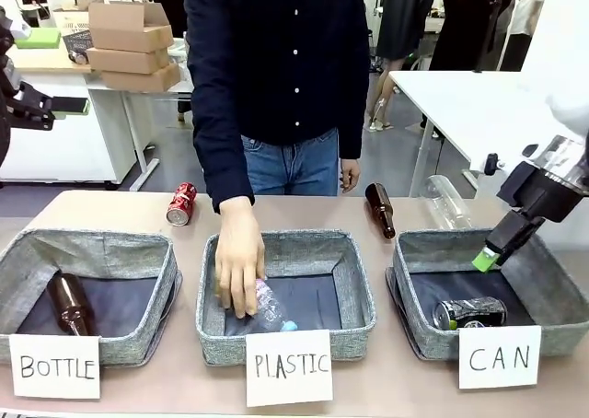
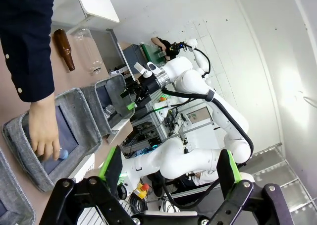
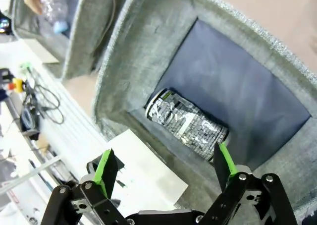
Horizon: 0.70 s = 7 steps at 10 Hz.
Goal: Sort the can waste into the basket.
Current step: Pick up the can waste from the table and place it in the right Fabric basket.
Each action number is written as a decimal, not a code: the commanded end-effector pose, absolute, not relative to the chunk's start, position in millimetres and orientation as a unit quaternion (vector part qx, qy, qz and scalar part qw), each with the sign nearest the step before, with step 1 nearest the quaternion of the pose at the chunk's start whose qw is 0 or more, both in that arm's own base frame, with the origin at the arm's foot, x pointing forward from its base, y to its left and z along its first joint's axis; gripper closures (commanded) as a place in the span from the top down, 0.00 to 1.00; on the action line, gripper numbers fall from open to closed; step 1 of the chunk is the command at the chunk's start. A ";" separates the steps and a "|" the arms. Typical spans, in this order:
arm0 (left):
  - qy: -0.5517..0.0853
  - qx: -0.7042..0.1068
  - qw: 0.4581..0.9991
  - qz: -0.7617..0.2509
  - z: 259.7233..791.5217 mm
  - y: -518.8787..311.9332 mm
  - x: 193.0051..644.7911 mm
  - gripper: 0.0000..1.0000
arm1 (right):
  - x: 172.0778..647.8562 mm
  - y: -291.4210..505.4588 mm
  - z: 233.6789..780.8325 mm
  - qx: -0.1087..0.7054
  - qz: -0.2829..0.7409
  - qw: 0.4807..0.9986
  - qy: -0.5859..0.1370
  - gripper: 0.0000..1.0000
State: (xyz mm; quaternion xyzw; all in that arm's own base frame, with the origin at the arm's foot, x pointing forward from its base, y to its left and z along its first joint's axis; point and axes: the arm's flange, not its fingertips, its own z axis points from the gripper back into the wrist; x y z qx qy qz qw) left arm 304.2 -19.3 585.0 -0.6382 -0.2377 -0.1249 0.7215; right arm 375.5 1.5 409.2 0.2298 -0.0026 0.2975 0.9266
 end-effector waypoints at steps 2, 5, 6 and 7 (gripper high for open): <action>-0.245 -0.644 0.712 -0.132 586.0 -20.6 304.5 1.00 | 374.4 5.1 444.2 0.494 0.031 0.868 -0.052 1.00; -0.245 -0.644 0.712 -0.132 586.0 -20.6 304.5 1.00 | 338.0 -27.3 449.9 0.763 0.015 0.636 -0.111 1.00; -0.245 -0.644 0.712 -0.132 586.0 -20.6 304.5 1.00 | 336.0 -38.6 440.7 0.794 0.037 0.594 -0.122 1.00; -0.245 -0.644 0.712 -0.132 586.0 -20.6 304.5 1.00 | 334.1 -47.9 433.4 0.812 0.059 0.567 -0.126 1.00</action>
